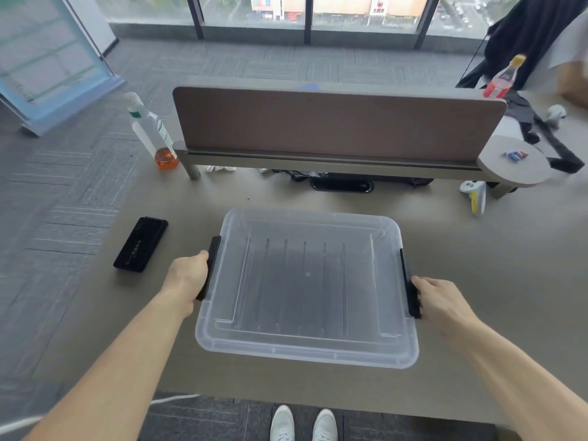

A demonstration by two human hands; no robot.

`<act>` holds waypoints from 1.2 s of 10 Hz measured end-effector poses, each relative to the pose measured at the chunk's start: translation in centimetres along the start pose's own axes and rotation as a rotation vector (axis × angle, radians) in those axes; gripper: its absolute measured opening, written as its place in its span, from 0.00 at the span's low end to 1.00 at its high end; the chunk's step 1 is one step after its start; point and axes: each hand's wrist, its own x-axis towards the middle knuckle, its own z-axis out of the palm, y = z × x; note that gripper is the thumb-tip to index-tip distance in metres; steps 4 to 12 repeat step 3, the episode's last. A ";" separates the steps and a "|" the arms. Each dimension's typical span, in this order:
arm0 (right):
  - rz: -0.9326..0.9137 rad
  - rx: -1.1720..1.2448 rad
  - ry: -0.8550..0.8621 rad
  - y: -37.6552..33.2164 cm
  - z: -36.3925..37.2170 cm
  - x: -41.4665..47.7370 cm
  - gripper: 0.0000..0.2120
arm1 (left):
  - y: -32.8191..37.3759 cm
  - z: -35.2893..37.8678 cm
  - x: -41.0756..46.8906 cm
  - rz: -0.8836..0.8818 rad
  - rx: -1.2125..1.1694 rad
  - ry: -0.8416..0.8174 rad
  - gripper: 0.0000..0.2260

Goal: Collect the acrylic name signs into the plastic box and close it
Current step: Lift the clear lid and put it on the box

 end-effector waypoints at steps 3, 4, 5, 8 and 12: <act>-0.159 -0.245 0.063 -2.2 1.5 -2.4 0.26 | -0.8 2.4 -1.5 0.362 0.328 0.114 0.15; -0.159 -0.245 0.063 -2.2 1.5 -2.4 0.26 | -0.8 2.4 -1.5 0.362 0.328 0.114 0.15; -0.159 -0.245 0.063 -2.2 1.5 -2.4 0.26 | -0.8 2.4 -1.5 0.362 0.328 0.114 0.15; -0.159 -0.245 0.063 -2.2 1.5 -2.4 0.26 | -0.8 2.4 -1.5 0.362 0.328 0.114 0.15; -0.159 -0.245 0.063 -2.2 1.5 -2.4 0.26 | -0.8 2.4 -1.5 0.362 0.328 0.114 0.15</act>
